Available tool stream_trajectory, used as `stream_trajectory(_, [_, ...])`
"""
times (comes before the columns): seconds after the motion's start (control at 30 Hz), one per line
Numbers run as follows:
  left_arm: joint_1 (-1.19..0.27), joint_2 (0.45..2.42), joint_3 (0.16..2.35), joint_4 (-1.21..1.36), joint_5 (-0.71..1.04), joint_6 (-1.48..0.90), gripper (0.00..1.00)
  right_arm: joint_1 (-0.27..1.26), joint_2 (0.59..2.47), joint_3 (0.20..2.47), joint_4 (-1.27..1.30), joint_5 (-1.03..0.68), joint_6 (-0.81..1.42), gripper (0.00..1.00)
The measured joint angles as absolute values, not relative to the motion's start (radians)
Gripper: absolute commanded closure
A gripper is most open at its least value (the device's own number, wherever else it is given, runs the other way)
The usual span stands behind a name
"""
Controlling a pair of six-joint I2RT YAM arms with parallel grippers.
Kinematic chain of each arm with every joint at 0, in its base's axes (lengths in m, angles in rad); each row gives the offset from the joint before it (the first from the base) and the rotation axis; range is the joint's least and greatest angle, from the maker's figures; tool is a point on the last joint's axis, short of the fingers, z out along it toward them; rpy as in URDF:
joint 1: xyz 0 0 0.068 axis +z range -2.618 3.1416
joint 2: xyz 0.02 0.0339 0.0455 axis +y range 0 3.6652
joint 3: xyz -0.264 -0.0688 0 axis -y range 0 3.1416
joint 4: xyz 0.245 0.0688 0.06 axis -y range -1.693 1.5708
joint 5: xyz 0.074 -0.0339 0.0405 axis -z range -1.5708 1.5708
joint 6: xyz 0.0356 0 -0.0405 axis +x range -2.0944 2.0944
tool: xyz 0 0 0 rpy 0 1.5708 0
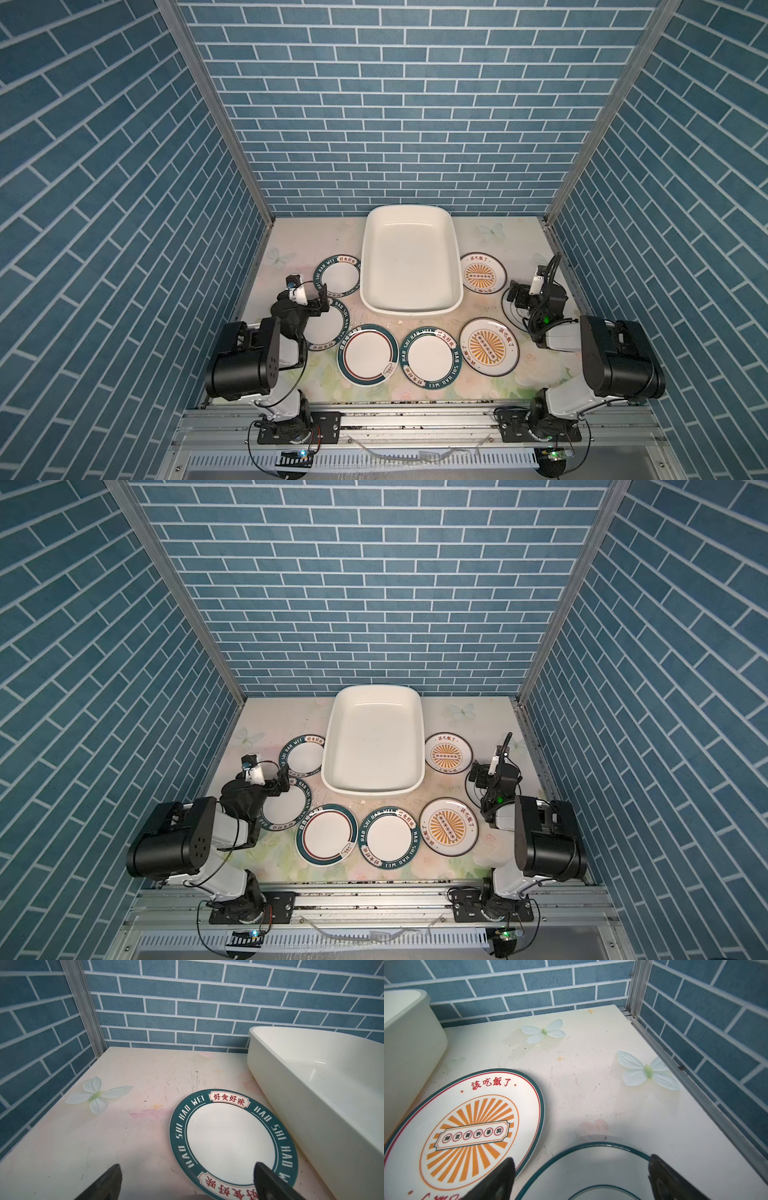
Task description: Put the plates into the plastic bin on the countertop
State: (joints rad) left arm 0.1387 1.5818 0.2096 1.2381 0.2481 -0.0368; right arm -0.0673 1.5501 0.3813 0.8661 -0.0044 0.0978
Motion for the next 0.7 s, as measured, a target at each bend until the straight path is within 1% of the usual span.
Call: stream_trajectory(0.7, [0.139, 1.582, 0.210, 1.238, 0.248, -0.037, 0.00, -0.066, 1.550, 0.381, 0.866, -0.024, 0.096, 0.01])
